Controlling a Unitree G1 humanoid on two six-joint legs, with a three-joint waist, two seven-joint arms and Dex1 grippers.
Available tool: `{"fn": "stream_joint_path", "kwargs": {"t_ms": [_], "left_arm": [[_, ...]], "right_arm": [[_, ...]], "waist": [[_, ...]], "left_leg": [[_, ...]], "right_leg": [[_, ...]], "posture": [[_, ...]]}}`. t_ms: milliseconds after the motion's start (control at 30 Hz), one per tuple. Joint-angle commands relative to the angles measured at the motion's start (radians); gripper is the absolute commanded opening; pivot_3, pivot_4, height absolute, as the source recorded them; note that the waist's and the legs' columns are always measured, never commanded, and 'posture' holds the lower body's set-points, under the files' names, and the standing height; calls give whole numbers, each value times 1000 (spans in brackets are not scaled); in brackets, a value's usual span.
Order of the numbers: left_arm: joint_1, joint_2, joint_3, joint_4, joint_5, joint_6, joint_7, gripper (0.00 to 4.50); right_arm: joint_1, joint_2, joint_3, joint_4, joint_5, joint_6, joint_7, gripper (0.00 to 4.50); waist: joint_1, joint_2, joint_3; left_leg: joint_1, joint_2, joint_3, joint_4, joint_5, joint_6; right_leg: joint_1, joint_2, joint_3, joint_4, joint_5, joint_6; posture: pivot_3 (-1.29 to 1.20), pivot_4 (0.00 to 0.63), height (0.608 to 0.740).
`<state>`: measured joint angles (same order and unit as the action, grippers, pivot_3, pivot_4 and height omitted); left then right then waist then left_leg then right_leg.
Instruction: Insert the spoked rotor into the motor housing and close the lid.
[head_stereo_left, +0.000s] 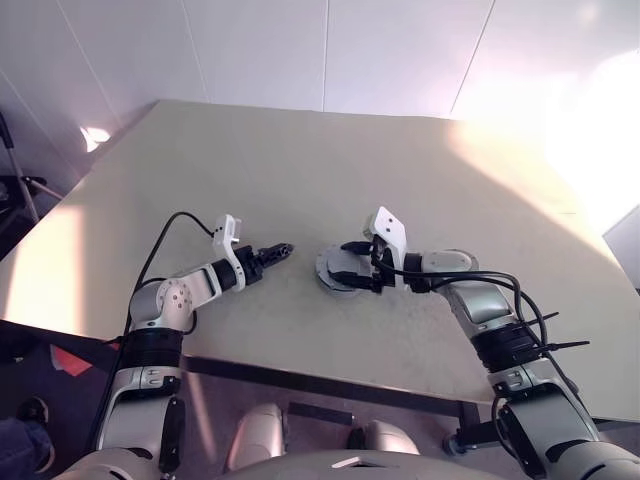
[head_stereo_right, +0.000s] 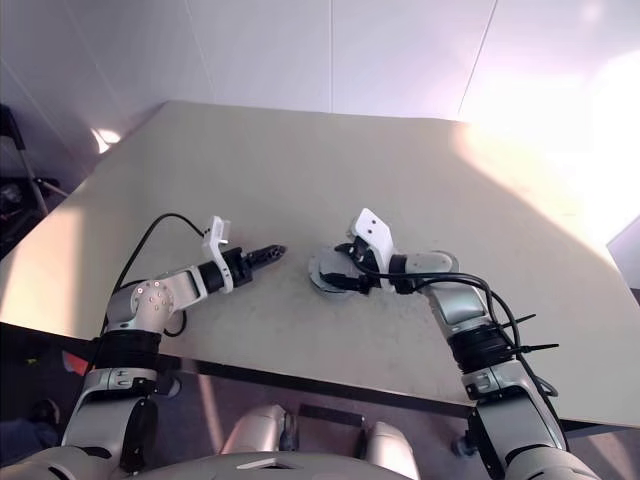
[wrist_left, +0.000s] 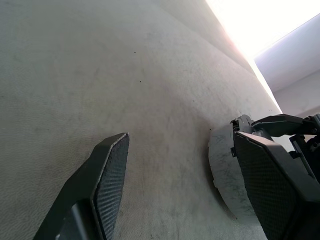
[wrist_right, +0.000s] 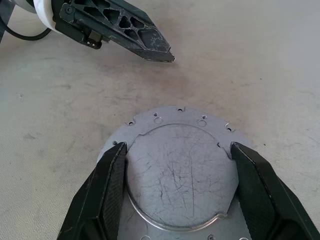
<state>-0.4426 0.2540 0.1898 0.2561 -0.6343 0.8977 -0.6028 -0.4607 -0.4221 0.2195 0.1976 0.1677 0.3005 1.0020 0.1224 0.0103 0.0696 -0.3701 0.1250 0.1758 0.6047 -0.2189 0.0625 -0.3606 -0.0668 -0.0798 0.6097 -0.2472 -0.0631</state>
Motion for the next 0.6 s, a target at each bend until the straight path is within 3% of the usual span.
{"fn": "stream_joint_path", "kwargs": {"t_ms": [33, 600], "left_arm": [[-11, 7, 9, -25, -6, -16, -5, 3528], [-10, 5, 11, -26, -8, -19, -2, 3528]], "right_arm": [[-12, -13, -9, -17, 1, -13, 8, 3146], [-21, -13, 0, 32, -23, -18, 10, 3146]], "waist": [[0, 0, 0], [1, 0, 0]], "left_leg": [[0, 0, 0, 0, 0, 0], [0, 0, 0, 3, 0, 0]], "right_leg": [[0, 0, 0, 0, 0, 0], [1, 0, 0, 1, 0, 0]], "posture": [[0, 0, 740], [0, 0, 740]]}}
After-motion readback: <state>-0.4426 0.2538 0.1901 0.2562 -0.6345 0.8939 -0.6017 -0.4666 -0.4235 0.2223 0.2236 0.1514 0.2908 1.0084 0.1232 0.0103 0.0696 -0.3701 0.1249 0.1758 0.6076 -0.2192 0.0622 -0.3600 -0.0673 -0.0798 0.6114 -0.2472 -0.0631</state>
